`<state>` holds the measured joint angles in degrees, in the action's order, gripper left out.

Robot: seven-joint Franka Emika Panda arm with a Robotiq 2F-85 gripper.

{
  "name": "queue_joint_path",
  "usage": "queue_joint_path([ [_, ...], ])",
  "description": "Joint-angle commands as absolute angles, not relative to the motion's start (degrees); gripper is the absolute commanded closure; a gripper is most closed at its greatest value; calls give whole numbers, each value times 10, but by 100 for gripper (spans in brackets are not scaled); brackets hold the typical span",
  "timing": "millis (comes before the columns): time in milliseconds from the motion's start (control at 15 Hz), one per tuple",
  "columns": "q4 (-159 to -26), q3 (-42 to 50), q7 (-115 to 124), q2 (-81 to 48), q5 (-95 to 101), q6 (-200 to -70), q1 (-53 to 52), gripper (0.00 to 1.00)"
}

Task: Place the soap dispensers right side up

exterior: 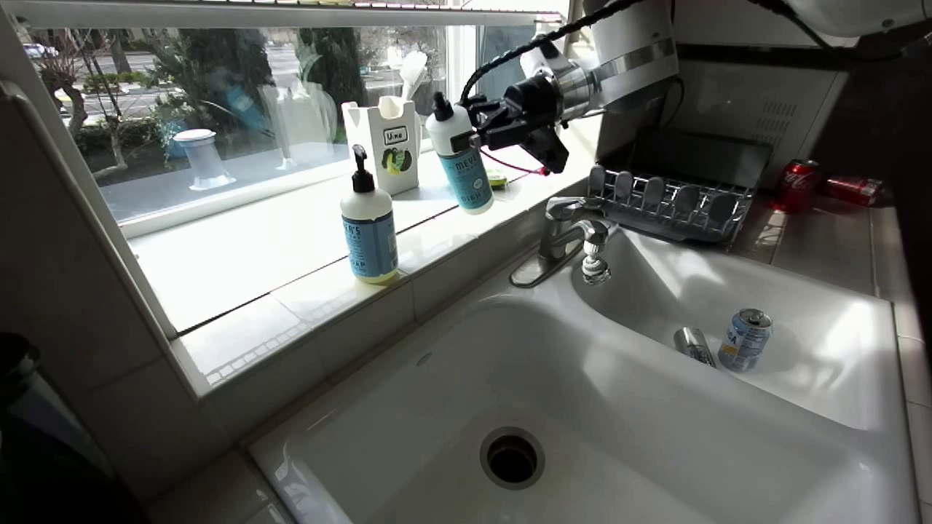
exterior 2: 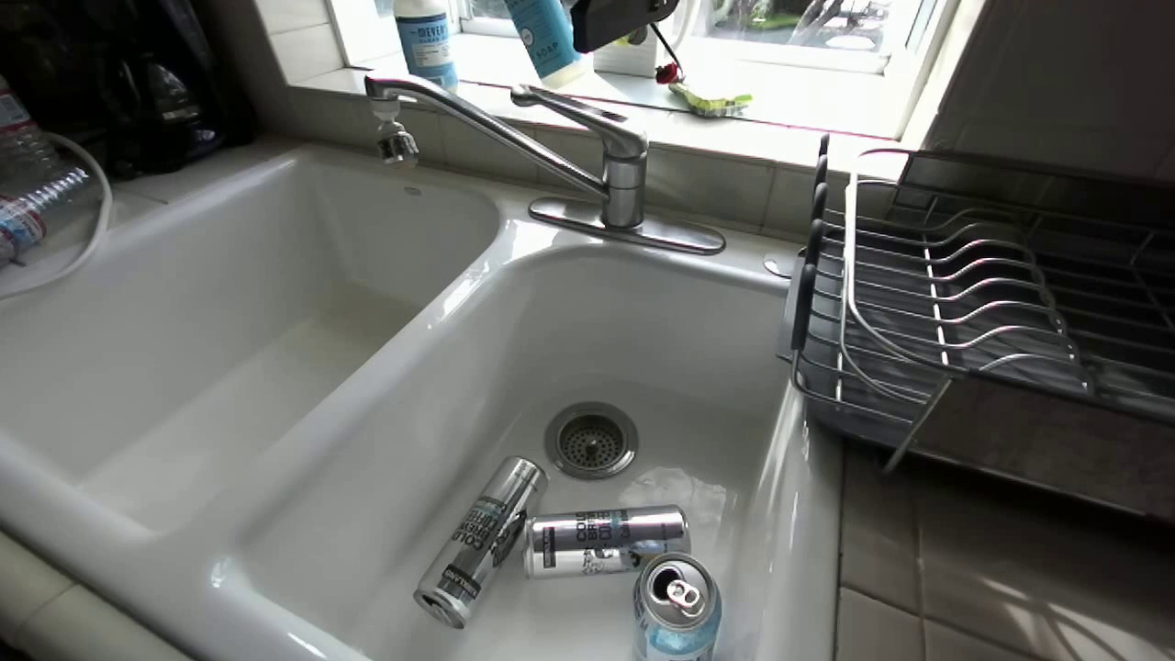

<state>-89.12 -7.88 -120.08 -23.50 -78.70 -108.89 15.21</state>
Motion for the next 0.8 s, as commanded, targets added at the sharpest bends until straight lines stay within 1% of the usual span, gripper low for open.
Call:
queue_joint_path([
  [0,-911,-39,-1204,-231,-836,-1048,134,61],
  [733,-907,-8,-1226,-271,-934,-1011,121,61],
])
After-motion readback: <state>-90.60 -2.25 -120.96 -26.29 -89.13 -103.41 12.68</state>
